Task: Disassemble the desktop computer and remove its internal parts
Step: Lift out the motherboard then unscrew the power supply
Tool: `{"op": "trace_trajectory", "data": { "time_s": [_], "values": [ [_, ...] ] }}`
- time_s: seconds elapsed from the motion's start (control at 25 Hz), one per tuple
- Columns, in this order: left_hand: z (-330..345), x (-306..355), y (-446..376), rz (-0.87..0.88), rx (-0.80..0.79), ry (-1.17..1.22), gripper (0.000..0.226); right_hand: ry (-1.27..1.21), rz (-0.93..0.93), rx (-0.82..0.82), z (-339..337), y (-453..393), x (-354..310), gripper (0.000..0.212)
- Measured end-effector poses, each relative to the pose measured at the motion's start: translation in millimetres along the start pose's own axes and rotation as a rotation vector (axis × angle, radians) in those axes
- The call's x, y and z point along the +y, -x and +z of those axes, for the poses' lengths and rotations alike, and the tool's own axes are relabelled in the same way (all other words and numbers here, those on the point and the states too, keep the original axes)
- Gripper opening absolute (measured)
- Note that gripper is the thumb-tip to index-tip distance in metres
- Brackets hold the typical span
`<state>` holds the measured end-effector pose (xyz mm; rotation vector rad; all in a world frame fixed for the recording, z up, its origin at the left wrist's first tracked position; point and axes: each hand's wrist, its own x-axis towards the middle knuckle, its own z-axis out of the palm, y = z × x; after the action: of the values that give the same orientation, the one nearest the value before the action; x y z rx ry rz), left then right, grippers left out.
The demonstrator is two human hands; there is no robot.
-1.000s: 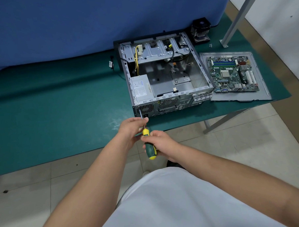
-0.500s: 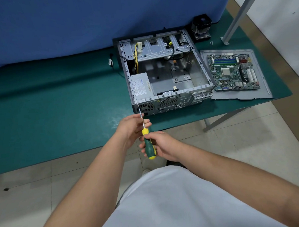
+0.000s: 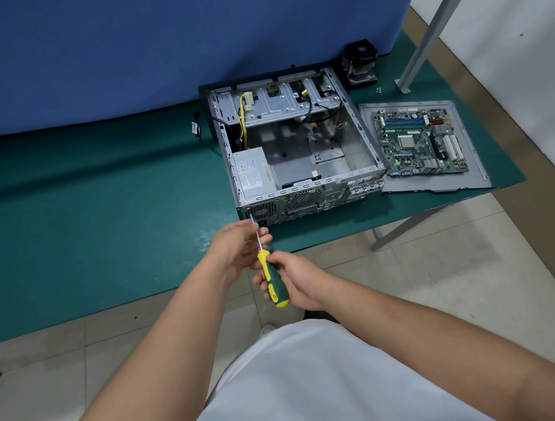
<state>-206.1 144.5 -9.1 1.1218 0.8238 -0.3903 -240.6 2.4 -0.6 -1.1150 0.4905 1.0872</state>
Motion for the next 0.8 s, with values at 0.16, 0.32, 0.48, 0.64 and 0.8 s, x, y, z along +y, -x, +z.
{"op": "trace_trajectory", "data": {
  "time_s": [0.16, 0.32, 0.48, 0.64, 0.8],
  "values": [
    [14, 17, -14, 0.038, 0.137, 0.097, 0.012, 0.057, -0.071, 0.023, 4, 1, 2, 0.013],
    [23, 17, -18, 0.020, 0.245, 0.110, 0.006, 0.081, -0.065, 0.053, 5, 0, 0, 0.017],
    [24, 14, -21, 0.029, 0.297, 0.133, 0.011, 0.008, 0.014, 0.021, 3, 1, -4, 0.027],
    [25, 13, -23, 0.023, 0.303, 0.135, 0.009, 0.106, -0.089, 0.048, 5, -3, 2, 0.019],
    [27, 12, -23, 0.031, 0.323, 0.127, 0.009, 0.162, -0.105, 0.038, 4, -6, 0, 0.017]
  ]
}}
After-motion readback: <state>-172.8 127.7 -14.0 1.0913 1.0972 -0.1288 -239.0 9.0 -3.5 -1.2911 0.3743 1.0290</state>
